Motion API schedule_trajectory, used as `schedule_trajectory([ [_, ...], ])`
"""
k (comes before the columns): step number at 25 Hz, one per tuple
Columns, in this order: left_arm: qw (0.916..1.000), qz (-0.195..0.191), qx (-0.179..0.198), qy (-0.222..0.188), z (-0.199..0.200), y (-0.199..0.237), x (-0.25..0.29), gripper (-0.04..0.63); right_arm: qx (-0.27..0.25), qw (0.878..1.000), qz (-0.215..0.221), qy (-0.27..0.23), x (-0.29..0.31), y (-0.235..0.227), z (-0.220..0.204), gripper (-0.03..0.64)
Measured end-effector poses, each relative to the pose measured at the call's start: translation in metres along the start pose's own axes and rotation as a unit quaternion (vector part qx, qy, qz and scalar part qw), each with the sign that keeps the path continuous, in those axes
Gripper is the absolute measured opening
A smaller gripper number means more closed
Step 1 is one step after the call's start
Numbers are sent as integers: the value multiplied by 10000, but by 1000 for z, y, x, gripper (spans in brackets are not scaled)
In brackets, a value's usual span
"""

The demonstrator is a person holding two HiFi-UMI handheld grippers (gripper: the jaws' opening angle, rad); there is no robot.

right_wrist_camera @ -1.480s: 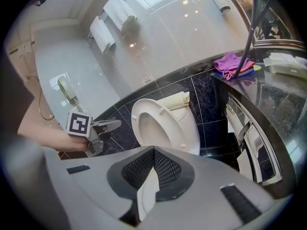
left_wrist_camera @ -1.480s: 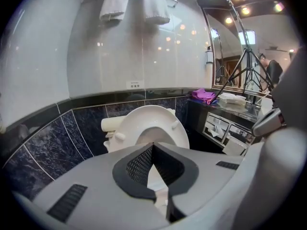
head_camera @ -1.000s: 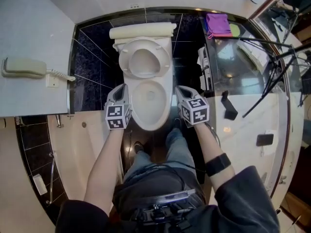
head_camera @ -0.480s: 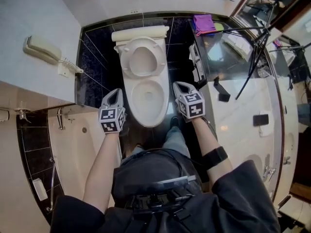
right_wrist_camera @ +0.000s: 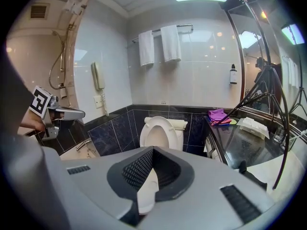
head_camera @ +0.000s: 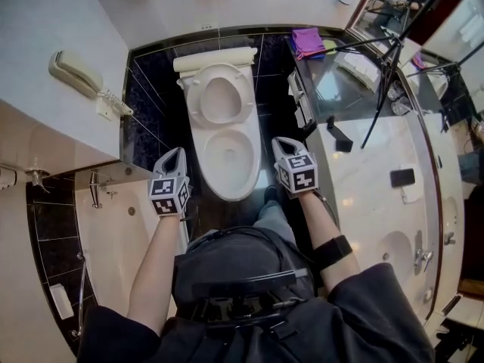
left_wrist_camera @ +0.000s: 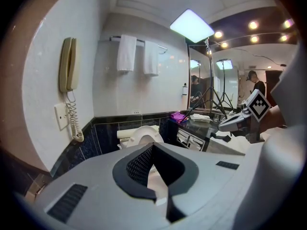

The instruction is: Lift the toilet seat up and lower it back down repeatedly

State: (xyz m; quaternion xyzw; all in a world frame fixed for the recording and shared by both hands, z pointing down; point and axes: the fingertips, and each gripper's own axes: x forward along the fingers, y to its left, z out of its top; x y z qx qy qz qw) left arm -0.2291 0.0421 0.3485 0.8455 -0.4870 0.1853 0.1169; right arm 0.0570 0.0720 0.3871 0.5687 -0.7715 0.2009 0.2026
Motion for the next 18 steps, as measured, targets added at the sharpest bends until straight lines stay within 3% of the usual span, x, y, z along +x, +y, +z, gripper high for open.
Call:
schedule_trajectory([
  [18,9998,145,1,-124,9,-2,-11,0,-198,9997,129,-31,1,1,11,14],
])
